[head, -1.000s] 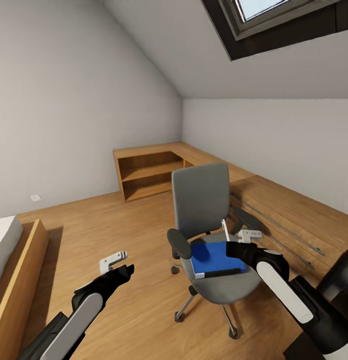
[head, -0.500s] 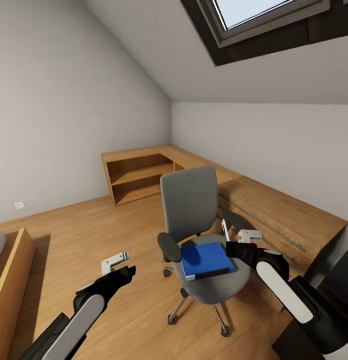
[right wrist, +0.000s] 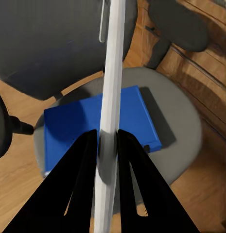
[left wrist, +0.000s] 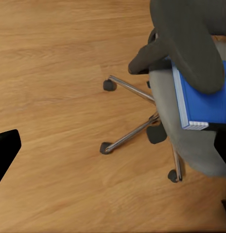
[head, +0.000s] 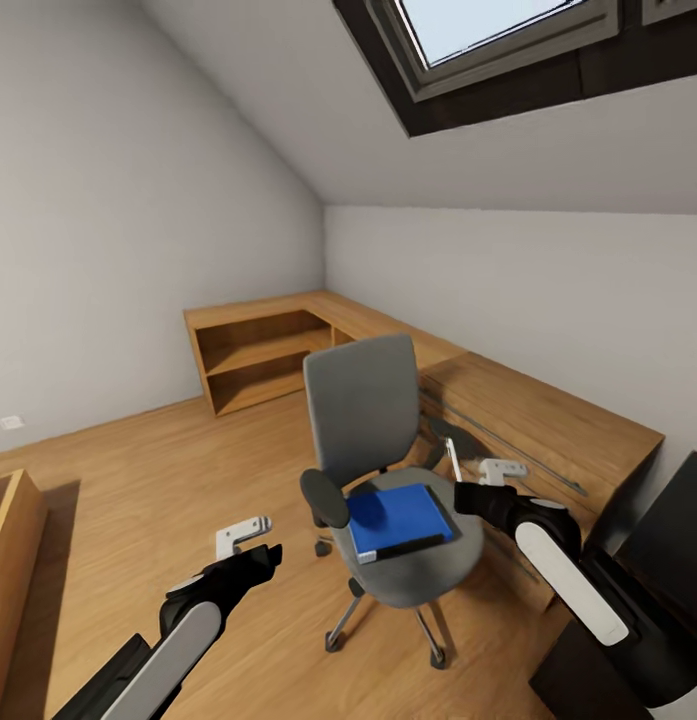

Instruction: In the bedroom, organize the workspace by keeping the computer under the desk, ensuring the monitor is on the desk, placing the keyboard on the desk next to the monitor, placing the mouse on the desk next to the keyboard, moving the folder from the swivel chair onto the desk next to the mouse, stacking the notebook on top of the folder with the pen on top of the notebook, and positioning the swivel chair next to the desk.

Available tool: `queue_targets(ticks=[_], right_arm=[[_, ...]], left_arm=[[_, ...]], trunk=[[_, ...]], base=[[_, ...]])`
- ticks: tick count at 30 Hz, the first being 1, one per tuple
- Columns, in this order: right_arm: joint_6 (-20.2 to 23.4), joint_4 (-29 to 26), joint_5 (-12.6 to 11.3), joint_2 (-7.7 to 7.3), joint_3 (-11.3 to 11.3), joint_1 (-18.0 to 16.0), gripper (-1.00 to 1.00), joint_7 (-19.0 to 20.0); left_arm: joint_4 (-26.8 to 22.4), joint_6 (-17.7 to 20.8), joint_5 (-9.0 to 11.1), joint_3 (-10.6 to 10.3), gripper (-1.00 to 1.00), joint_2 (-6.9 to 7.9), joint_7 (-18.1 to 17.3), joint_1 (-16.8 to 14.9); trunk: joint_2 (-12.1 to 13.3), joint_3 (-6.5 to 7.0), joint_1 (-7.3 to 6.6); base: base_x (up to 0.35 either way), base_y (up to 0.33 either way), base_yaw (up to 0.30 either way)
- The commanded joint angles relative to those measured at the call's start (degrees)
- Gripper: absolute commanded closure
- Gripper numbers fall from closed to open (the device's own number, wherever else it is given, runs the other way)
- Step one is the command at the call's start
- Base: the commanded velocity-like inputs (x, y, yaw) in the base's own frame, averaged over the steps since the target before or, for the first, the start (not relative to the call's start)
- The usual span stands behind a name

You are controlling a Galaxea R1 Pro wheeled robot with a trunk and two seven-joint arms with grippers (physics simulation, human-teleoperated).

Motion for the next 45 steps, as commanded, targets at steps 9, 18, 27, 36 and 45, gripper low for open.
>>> queue_targets(ticks=[9, 18, 27, 36, 45], right_arm=[[-0.07, 0.95, -0.62, -0.05, -1.84, -0.09, 1.0, -0.59], [-0.06, 4.0, -0.7, -0.05, -7.32, -0.09, 1.0, -0.51], [-0.07, 7.12, -0.67, 0.03, -12.32, -0.09, 1.0, -0.27], [-0.07, 11.18, -0.55, 0.12, -16.69, -0.09, 1.0, 0.05], [-0.12, 14.75, -0.38, 0.19, -16.95, -0.09, 1.0, 0.11]], left_arm=[[0.0, 0.05, 0.22, -0.05, -1.0, 0.17, 0.27, -0.06], [0.0, 0.05, 0.29, -0.07, -1.0, 0.13, 0.22, -0.06], [0.0, 0.05, 0.39, -0.07, -1.0, 0.12, 0.15, -0.06], [0.0, 0.05, 0.38, -0.07, -1.0, 0.12, 0.21, -0.06], [0.0, 0.05, 0.31, -0.11, -1.0, 0.12, 0.3, -0.06]], trunk=[[-0.04, 0.11, 0.0], [-0.04, 0.29, 0.0], [-0.04, 0.41, 0.0], [-0.04, 0.42, 0.0], [-0.04, 0.42, 0.0]], base=[[0.026, -0.055, -0.253], [0.167, -0.173, -0.258], [0.024, -0.025, -0.261], [0.001, -0.001, -0.265], [0.0, 0.0, -0.258]])
